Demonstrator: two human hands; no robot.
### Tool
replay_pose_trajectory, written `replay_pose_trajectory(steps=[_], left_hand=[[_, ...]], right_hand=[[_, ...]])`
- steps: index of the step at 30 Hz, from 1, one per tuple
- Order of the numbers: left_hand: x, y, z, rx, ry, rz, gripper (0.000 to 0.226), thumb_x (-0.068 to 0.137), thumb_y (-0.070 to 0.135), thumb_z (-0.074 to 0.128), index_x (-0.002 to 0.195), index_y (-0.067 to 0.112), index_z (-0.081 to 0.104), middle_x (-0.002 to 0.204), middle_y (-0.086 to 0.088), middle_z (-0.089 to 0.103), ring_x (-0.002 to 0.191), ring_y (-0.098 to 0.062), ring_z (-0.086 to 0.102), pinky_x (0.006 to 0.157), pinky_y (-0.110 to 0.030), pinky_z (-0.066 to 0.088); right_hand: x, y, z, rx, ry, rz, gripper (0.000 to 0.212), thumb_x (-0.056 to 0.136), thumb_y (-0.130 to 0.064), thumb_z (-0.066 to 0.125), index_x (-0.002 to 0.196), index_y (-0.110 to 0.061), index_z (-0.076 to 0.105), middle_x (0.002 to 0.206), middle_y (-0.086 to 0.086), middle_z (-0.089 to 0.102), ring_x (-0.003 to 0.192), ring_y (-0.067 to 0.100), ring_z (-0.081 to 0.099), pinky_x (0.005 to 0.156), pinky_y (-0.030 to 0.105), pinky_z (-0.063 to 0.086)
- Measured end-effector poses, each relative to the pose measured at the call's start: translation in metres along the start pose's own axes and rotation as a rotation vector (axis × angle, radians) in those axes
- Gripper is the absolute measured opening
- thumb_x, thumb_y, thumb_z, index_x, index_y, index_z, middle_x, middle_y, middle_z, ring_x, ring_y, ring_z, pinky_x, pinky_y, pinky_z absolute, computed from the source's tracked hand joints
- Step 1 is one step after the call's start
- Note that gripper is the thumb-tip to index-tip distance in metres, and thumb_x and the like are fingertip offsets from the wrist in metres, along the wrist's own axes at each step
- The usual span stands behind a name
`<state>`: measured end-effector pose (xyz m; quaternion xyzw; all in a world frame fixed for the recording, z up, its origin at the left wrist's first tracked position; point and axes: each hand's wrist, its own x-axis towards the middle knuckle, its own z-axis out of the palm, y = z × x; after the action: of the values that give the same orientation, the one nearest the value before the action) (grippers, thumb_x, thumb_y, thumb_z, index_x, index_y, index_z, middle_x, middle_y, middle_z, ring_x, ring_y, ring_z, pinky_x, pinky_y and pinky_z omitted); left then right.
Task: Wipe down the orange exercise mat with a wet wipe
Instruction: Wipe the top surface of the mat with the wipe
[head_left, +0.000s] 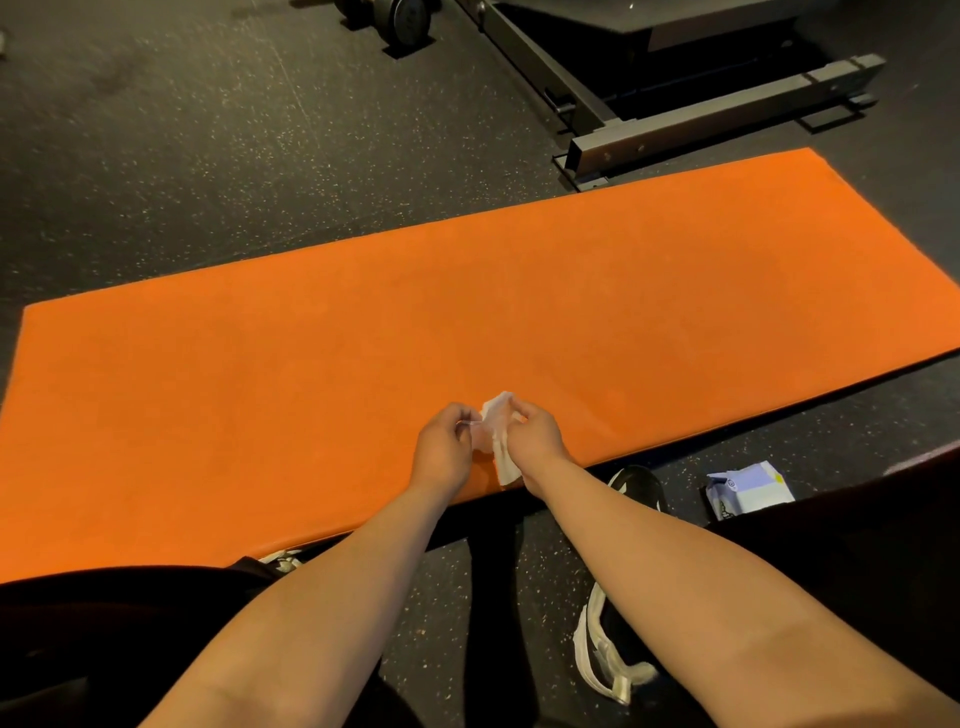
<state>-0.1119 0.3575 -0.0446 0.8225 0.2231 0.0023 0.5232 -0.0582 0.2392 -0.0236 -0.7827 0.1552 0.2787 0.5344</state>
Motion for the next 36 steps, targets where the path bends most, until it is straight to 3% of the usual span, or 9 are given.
replay_pose_trajectory(steps=[6,10,13,18,21,24,29,32,36], left_hand=[[0.004,-0.004,0.007,-0.020,0.032,0.003,0.028,0.088,-0.007,0.047,0.084,0.017,0.060,0.084,0.002,0.061,0.072,-0.011,0.050,0.059,-0.013,0.035],[0.005,-0.006,0.008,-0.065,0.094,0.003,0.029,0.086,-0.009,0.045,0.081,0.016,0.058,0.080,0.003,0.060,0.071,-0.010,0.050,0.060,-0.019,0.036],[0.004,-0.009,0.008,-0.051,0.076,-0.032,0.029,0.087,-0.008,0.043,0.087,0.017,0.058,0.083,0.003,0.059,0.069,-0.008,0.048,0.056,-0.015,0.034],[0.002,-0.004,0.016,-0.066,-0.040,-0.032,0.021,0.094,0.000,0.050,0.090,0.019,0.058,0.089,0.004,0.061,0.075,-0.011,0.054,0.058,-0.013,0.037],[0.002,-0.004,0.022,-0.111,-0.085,-0.058,0.022,0.097,0.004,0.052,0.092,0.025,0.056,0.104,-0.003,0.064,0.084,-0.012,0.060,0.061,-0.011,0.039],[0.002,-0.004,0.022,-0.167,-0.101,-0.098,0.013,0.097,0.013,0.059,0.095,0.025,0.056,0.109,-0.006,0.064,0.084,-0.014,0.062,0.062,-0.014,0.041],[-0.001,-0.001,0.019,-0.313,-0.063,-0.231,0.011,0.097,0.013,0.062,0.097,0.016,0.052,0.078,-0.011,0.063,0.057,-0.021,0.054,0.053,-0.033,0.041],[0.002,-0.003,0.014,-0.271,0.077,-0.257,0.006,0.098,0.010,0.059,0.096,0.014,0.055,0.084,-0.003,0.063,0.055,-0.007,0.055,0.051,-0.021,0.042],[0.005,-0.002,0.010,-0.285,0.105,-0.298,0.016,0.101,0.013,0.053,0.091,0.026,0.051,0.083,-0.008,0.063,0.060,-0.020,0.054,0.051,-0.028,0.041]], right_hand=[[0.004,0.000,0.000,-0.148,-0.003,-0.141,0.060,0.099,-0.001,0.053,0.155,-0.016,0.036,0.160,0.001,0.026,0.144,0.023,0.036,0.101,0.024,0.037],[0.010,0.001,-0.002,-0.224,0.083,-0.116,0.059,0.097,0.005,0.046,0.151,-0.018,0.045,0.151,0.008,0.033,0.127,0.030,0.049,0.099,0.034,0.046],[0.012,0.003,-0.003,-0.250,0.173,-0.085,0.043,0.095,0.000,0.053,0.133,-0.019,0.055,0.136,0.011,0.044,0.105,0.033,0.057,0.084,0.040,0.052],[0.008,0.000,0.004,-0.051,0.106,-0.057,0.020,0.101,-0.011,0.051,0.114,-0.025,0.056,0.107,0.005,0.060,0.079,0.023,0.061,0.049,0.029,0.045],[0.006,0.001,0.009,0.056,0.056,-0.064,0.021,0.104,-0.016,0.050,0.118,-0.031,0.057,0.124,0.006,0.060,0.100,0.027,0.065,0.072,0.037,0.060],[0.004,0.002,0.012,0.095,0.023,-0.061,0.025,0.106,-0.022,0.048,0.128,-0.033,0.057,0.131,0.003,0.059,0.114,0.025,0.062,0.096,0.048,0.054],[-0.003,0.001,0.016,0.195,-0.087,-0.039,0.022,0.107,-0.020,0.043,0.121,-0.028,0.058,0.121,-0.003,0.063,0.098,0.019,0.067,0.079,0.037,0.055],[-0.004,0.001,0.016,0.184,-0.064,-0.058,0.022,0.101,-0.009,0.045,0.108,-0.024,0.060,0.117,0.000,0.064,0.093,0.017,0.063,0.076,0.033,0.052],[-0.004,0.002,0.013,-0.047,0.002,-0.116,0.032,0.094,-0.005,0.045,0.093,-0.033,0.060,0.118,-0.004,0.057,0.103,0.020,0.055,0.077,0.035,0.046]])
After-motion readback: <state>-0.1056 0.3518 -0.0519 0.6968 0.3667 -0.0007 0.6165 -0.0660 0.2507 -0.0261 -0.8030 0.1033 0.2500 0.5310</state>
